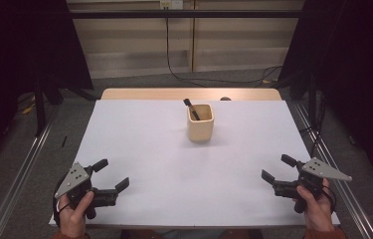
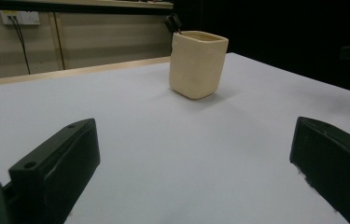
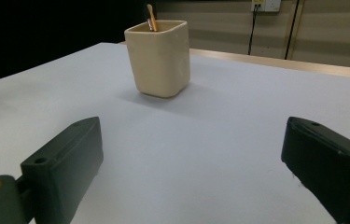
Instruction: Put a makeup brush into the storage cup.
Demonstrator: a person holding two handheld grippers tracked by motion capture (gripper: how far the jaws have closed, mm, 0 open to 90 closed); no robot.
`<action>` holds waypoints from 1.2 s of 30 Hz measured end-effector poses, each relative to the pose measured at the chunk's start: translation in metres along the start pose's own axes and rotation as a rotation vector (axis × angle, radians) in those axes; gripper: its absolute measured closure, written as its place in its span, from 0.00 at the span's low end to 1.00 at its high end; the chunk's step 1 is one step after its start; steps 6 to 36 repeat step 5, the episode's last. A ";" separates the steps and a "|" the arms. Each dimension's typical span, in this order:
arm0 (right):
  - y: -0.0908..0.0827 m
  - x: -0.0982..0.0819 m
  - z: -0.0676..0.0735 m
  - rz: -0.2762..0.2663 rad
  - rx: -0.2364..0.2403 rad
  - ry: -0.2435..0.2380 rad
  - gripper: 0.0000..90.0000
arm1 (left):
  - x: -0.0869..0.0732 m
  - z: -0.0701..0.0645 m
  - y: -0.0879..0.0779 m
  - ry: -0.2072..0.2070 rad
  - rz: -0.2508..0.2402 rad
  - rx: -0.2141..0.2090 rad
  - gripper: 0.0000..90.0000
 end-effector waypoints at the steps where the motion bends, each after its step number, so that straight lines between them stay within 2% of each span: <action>1: 0.000 0.000 0.000 0.001 -0.001 0.002 0.06 | 0.000 0.000 0.000 0.002 0.000 0.000 0.02; 36: 0.000 -0.001 -0.001 0.004 -0.002 0.007 0.06 | 0.000 0.000 0.001 0.002 0.003 0.000 0.02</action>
Point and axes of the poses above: each handheld gripper's, and its own axes: y roughly forward along the jaws, x roughly out of its top, z roughly to its left, the point moved 9 cm from there along y, roughly forward along the jaws, and after that the axes turned 1 degree about -y, right-handed, at the moved point
